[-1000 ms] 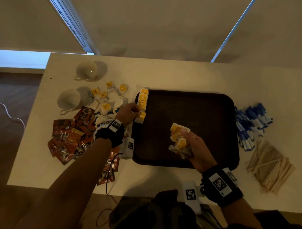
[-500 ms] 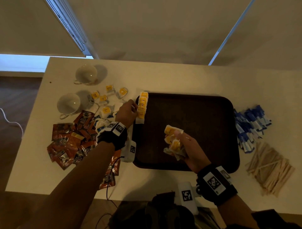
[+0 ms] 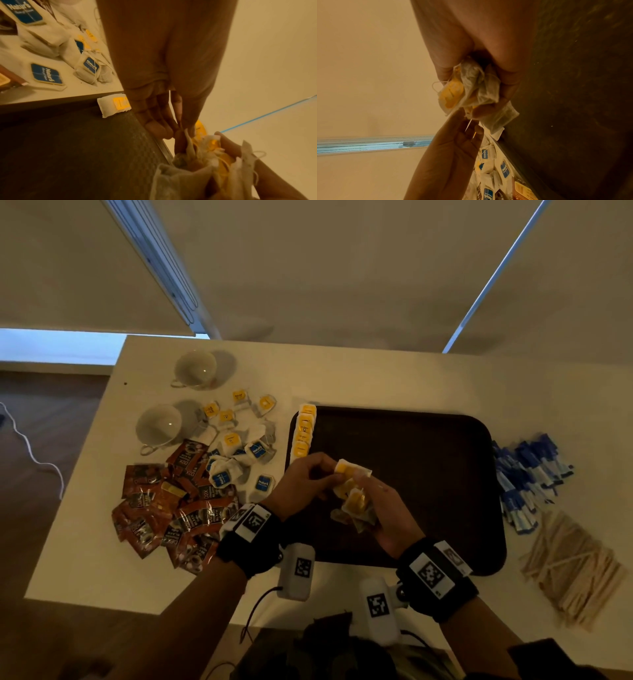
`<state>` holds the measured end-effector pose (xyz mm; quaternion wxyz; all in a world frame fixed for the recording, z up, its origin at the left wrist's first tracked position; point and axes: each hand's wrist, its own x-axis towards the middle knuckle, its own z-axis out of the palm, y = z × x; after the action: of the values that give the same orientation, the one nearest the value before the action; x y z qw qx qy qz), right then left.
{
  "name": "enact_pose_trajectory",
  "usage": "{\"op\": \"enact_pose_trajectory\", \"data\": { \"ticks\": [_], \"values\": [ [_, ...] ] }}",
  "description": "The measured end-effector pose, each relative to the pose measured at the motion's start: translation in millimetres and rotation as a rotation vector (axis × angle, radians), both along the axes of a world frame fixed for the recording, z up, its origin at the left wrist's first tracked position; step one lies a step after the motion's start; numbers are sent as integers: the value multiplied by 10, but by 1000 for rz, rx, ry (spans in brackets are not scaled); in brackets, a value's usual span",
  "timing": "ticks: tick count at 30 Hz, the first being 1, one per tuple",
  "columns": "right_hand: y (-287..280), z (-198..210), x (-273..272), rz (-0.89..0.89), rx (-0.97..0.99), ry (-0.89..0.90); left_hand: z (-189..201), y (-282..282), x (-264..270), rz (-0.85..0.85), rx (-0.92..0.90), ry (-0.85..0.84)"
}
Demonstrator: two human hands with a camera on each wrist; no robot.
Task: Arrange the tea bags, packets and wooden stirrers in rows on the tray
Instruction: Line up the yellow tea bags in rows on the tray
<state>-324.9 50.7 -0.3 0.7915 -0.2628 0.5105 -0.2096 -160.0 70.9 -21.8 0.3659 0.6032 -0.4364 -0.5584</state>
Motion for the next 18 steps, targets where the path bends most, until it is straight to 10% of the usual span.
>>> {"op": "enact_pose_trajectory", "data": {
  "ticks": [11, 18],
  "values": [
    [-6, -18, -27, 11, 13, 12, 37, 15, 215, 178, -35, 17],
    [4, -62, -109, -23, 59, 55, -210, 38, 776, 26, 67, -355]
  ]
}}
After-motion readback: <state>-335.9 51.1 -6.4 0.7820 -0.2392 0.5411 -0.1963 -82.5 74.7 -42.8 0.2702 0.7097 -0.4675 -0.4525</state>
